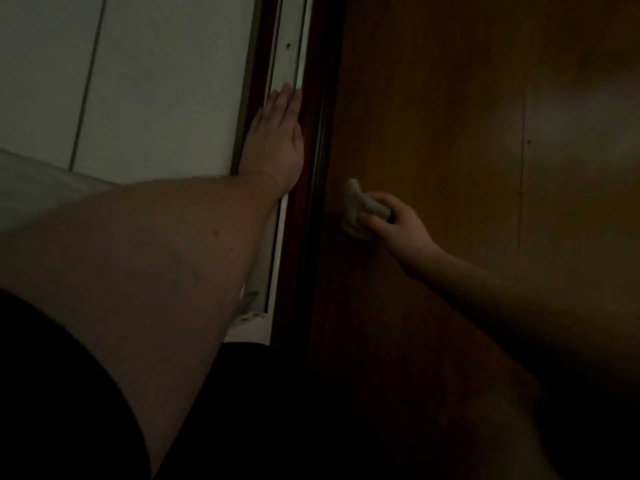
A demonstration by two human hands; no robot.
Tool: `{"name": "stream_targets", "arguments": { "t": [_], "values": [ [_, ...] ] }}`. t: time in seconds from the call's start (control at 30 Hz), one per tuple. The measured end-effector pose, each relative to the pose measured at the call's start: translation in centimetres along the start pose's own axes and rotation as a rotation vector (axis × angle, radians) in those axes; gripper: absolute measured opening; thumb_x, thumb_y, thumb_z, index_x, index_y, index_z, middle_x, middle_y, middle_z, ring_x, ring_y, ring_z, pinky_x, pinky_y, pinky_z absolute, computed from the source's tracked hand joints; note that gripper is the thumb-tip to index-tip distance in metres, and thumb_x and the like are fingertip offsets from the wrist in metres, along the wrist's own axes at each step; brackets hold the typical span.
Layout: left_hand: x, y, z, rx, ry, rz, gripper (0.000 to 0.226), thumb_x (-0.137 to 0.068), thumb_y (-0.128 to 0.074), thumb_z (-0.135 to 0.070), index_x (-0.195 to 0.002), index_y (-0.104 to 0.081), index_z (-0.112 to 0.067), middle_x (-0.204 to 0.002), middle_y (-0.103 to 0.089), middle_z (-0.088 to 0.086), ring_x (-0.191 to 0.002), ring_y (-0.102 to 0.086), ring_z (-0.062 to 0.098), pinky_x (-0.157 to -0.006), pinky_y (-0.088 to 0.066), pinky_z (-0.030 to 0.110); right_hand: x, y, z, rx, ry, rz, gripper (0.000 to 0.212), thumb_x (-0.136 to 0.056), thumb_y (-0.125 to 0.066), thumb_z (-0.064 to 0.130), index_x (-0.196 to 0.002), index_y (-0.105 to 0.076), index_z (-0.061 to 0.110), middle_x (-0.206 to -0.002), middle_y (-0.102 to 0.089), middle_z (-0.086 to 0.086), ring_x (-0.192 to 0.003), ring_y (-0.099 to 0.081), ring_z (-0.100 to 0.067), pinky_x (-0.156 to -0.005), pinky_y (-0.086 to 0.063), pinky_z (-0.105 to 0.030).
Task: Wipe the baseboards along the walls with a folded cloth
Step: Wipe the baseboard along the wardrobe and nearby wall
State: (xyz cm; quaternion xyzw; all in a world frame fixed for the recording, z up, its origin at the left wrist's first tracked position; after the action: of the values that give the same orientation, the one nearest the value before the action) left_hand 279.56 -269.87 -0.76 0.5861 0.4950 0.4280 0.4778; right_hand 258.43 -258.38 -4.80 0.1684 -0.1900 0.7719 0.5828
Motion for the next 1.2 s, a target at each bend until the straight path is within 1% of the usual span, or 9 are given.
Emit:
{"name": "stream_targets", "arguments": {
  "t": [0.13, 0.23, 0.33, 0.47, 0.63, 0.83, 0.97, 1.1, 1.2],
  "values": [
    [0.0, -0.1, 0.2, 0.022, 0.001, -0.007, 0.053, -0.106, -0.022, -0.023, -0.157, -0.016, -0.015, -0.165, -0.013, 0.004, -0.152, -0.009, 0.018, -0.123, -0.006, 0.034, -4.4, 1.9, 2.7, 0.012, -0.007, -0.112, 0.041, -0.097, -0.060, 0.021, -0.137, -0.051, 0.021, -0.128, -0.059, -0.004, -0.114, -0.061, -0.020, -0.099, -0.052, -0.043],
    [0.1, -0.1, 0.2, 0.026, 0.003, -0.009, 0.053, -0.105, -0.024, -0.022, -0.158, -0.015, -0.016, -0.165, -0.012, 0.003, -0.152, -0.008, 0.018, -0.123, -0.007, 0.034, -7.7, 1.6, 5.0, 0.034, 0.014, -0.148, 0.046, -0.098, -0.057, 0.020, -0.142, -0.046, 0.020, -0.132, -0.056, -0.004, -0.117, -0.058, -0.019, -0.102, -0.050, -0.040],
    [0.2, -0.1, 0.1, 0.033, -0.003, -0.010, 0.053, -0.105, -0.025, -0.021, -0.158, -0.016, -0.016, -0.165, -0.012, 0.003, -0.152, -0.008, 0.018, -0.123, -0.006, 0.034, -10.9, 1.2, 7.2, 0.073, 0.043, -0.194, 0.050, -0.099, -0.056, 0.020, -0.147, -0.041, 0.019, -0.137, -0.052, -0.005, -0.119, -0.054, -0.017, -0.100, -0.049, -0.031],
    [0.2, -0.1, 0.1, 0.035, 0.000, -0.012, 0.054, -0.105, -0.026, -0.020, -0.158, -0.016, -0.016, -0.165, -0.013, 0.003, -0.152, -0.008, 0.019, -0.123, -0.008, 0.036, -14.4, 0.8, 9.4, 0.077, 0.040, -0.171, 0.054, -0.100, -0.055, 0.023, -0.150, -0.035, 0.023, -0.147, -0.045, -0.008, -0.128, -0.049, -0.022, -0.104, -0.046, -0.035],
    [0.1, -0.2, 0.2, 0.040, -0.003, -0.014, 0.054, -0.105, -0.027, -0.020, -0.158, -0.017, -0.017, -0.165, -0.013, 0.003, -0.152, -0.008, 0.019, -0.123, -0.008, 0.035, -16.1, 0.6, 10.0, 0.179, 0.056, -0.097, 0.054, -0.101, -0.053, 0.025, -0.152, -0.034, 0.021, -0.150, -0.043, -0.010, -0.131, -0.048, -0.025, -0.108, -0.045, -0.040],
    [0.1, -0.2, 0.3, 0.011, 0.000, 0.006, 0.054, -0.105, -0.025, -0.022, -0.158, -0.014, -0.018, -0.166, -0.010, 0.002, -0.152, -0.006, 0.017, -0.123, -0.007, 0.036, -11.4, -0.7, 6.3, 0.281, 0.050, 0.002, 0.059, -0.093, -0.065, 0.031, -0.146, -0.041, 0.024, -0.143, -0.050, -0.005, -0.123, -0.054, -0.020, -0.101, -0.051, -0.040],
    [0.1, 0.1, -0.1, 0.001, 0.009, 0.025, 0.054, -0.105, -0.024, -0.023, -0.158, -0.014, -0.016, -0.165, -0.012, 0.004, -0.152, -0.007, 0.019, -0.124, -0.008, 0.037, -4.1, -3.8, 0.8, 0.294, 0.074, 0.017, 0.058, -0.088, -0.073, 0.029, -0.140, -0.049, 0.022, -0.139, -0.054, -0.004, -0.123, -0.054, -0.017, -0.103, -0.046, -0.030],
    [0.5, 0.5, -0.3, 0.017, 0.013, 0.031, 0.053, -0.106, -0.022, -0.022, -0.158, -0.014, -0.015, -0.165, -0.011, 0.005, -0.152, -0.007, 0.019, -0.124, -0.006, 0.035, 2.9, -6.2, -4.9, 0.200, -0.059, 0.160, 0.056, -0.088, -0.073, 0.028, -0.137, -0.048, 0.028, -0.141, -0.051, 0.001, -0.125, -0.053, -0.015, -0.103, -0.046, -0.030],
    [0.5, 0.5, -0.4, 0.012, 0.013, 0.038, 0.053, -0.106, -0.022, -0.022, -0.158, -0.013, -0.015, -0.165, -0.011, 0.005, -0.152, -0.008, 0.019, -0.124, -0.007, 0.036, 5.5, -6.9, -6.8, 0.121, -0.127, 0.216, 0.053, -0.088, -0.073, 0.027, -0.135, -0.048, 0.032, -0.139, -0.052, 0.002, -0.120, -0.056, -0.013, -0.099, -0.051, -0.031]
  ]
}}
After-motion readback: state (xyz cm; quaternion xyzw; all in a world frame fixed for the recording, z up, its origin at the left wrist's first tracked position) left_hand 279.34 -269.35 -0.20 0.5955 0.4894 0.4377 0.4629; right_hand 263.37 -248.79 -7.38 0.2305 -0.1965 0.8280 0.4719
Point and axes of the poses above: each hand's wrist, its own x-axis away from the middle knuckle, its own y-axis out of the back of the hand, z = x × y, the point moved 2 cm from there along -x, towards the middle knuckle
